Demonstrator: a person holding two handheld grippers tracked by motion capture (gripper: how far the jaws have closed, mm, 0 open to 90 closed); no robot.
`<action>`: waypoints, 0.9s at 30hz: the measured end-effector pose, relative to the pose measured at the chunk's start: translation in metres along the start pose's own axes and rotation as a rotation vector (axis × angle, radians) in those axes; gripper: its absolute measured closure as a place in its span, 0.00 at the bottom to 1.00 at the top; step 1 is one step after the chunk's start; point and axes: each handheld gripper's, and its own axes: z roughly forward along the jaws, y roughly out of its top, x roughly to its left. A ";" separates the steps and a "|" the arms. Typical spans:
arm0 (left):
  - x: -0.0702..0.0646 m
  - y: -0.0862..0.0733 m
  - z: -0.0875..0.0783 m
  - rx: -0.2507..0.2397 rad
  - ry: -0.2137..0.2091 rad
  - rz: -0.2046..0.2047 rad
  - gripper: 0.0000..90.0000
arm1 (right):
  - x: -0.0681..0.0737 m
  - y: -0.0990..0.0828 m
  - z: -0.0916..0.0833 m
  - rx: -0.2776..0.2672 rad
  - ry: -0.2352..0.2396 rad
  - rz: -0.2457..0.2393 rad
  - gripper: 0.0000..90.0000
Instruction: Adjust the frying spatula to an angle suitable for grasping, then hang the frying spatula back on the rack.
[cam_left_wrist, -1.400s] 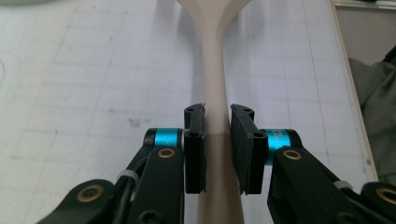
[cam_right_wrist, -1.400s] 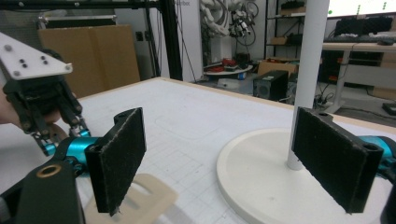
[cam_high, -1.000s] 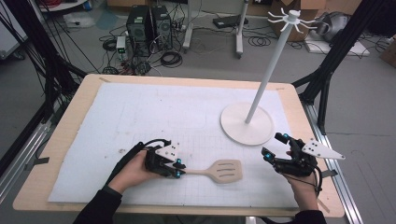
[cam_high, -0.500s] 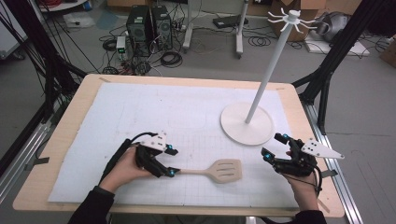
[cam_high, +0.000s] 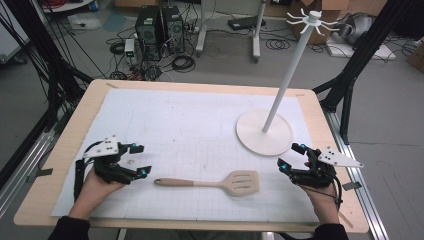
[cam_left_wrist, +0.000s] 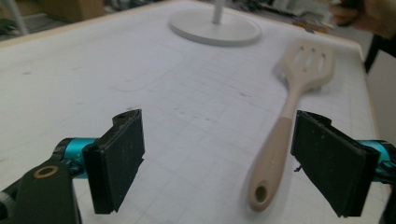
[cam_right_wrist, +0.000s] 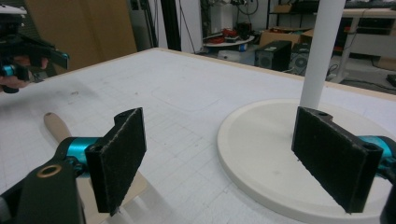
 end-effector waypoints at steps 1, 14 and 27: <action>0.002 -0.002 -0.007 -0.024 0.018 0.000 0.19 | 0.000 0.000 0.001 0.003 0.000 -0.001 0.19; 0.007 -0.004 -0.029 -0.126 0.079 0.053 0.17 | 0.000 -0.001 0.003 0.017 0.010 0.008 0.18; 0.002 0.005 -0.039 -0.147 0.021 0.082 0.17 | 0.013 0.024 0.015 0.015 0.100 -0.037 0.17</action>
